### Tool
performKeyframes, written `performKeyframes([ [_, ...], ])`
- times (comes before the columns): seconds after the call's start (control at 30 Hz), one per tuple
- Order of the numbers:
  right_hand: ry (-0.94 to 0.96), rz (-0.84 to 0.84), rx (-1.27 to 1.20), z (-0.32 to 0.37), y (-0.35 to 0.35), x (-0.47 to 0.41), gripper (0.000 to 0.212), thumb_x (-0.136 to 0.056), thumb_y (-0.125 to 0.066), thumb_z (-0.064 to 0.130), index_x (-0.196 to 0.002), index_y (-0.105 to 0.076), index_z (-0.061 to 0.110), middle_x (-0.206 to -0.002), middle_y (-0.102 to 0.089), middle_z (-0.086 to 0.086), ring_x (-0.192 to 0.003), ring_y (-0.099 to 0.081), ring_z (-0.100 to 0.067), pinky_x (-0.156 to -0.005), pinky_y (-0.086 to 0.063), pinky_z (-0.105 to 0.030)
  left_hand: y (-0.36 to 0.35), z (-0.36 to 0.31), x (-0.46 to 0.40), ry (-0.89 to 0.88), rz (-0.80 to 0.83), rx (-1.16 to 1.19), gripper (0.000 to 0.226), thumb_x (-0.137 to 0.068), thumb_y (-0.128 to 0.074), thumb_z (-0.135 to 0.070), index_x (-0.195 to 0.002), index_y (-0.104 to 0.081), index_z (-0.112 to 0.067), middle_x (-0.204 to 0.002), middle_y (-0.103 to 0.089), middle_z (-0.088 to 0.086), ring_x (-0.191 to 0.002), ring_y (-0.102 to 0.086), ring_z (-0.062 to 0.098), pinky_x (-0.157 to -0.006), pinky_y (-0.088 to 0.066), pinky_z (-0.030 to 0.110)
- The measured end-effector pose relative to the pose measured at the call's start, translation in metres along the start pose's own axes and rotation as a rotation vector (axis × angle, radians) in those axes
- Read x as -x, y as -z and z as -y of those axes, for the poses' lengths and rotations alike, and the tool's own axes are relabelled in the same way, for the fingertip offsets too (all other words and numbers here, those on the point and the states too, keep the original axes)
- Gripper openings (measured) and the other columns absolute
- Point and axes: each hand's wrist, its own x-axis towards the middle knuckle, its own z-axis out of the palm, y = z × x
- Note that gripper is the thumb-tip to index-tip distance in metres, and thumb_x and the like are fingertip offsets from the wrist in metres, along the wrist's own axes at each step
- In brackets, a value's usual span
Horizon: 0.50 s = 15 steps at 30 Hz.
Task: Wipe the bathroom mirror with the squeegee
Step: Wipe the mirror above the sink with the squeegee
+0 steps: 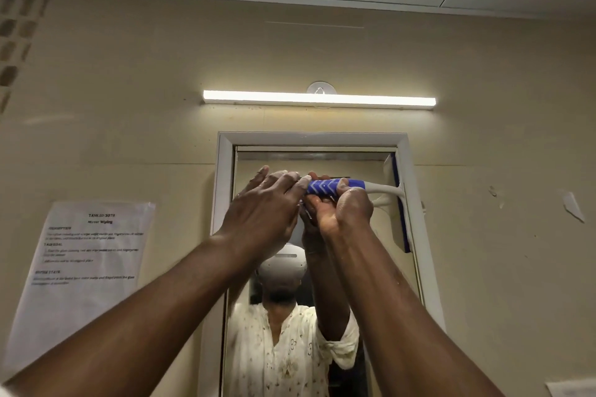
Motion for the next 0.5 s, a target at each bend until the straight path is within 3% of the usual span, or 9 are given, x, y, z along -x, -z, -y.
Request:
performKeyframes([
  [0.13,0.005,-0.015,0.015,0.003,0.003,-0.002,0.045,-0.094,-0.046,0.004,-0.137,-0.033,0.007,-0.122,-0.053,-0.024,-0.105,-0.059,-0.039,-0.101,-0.042,-0.059,-0.003,-0.010,-0.015,-0.019,0.007,-0.034,0.066,-0.082,-0.071,-0.025,-0.140,-0.040,-0.018,-0.133,-0.053,0.006,-0.124,-0.048,0.026,-0.109,-0.032,0.037],
  [0.33,-0.039,-0.029,0.061,0.009,0.006,0.001,0.043,-0.094,-0.048,0.006,-0.136,-0.039,0.008,-0.114,-0.059,-0.023,-0.099,-0.062,-0.036,-0.100,-0.042,-0.060,-0.008,-0.015,-0.042,-0.044,0.113,0.018,0.067,-0.089,-0.059,-0.038,-0.145,-0.023,-0.033,-0.122,-0.044,0.011,-0.114,-0.044,0.029,-0.087,-0.044,0.037],
  [0.5,-0.044,-0.074,0.208,0.022,0.012,0.005,0.041,-0.098,-0.047,0.024,-0.134,-0.041,0.006,-0.113,-0.063,-0.024,-0.090,-0.065,-0.035,-0.064,-0.054,-0.048,-0.011,-0.011,-0.054,-0.017,0.190,0.022,0.058,-0.093,-0.049,-0.047,-0.145,-0.024,-0.036,-0.124,-0.043,0.016,-0.116,-0.045,0.033,-0.089,-0.042,0.038],
])
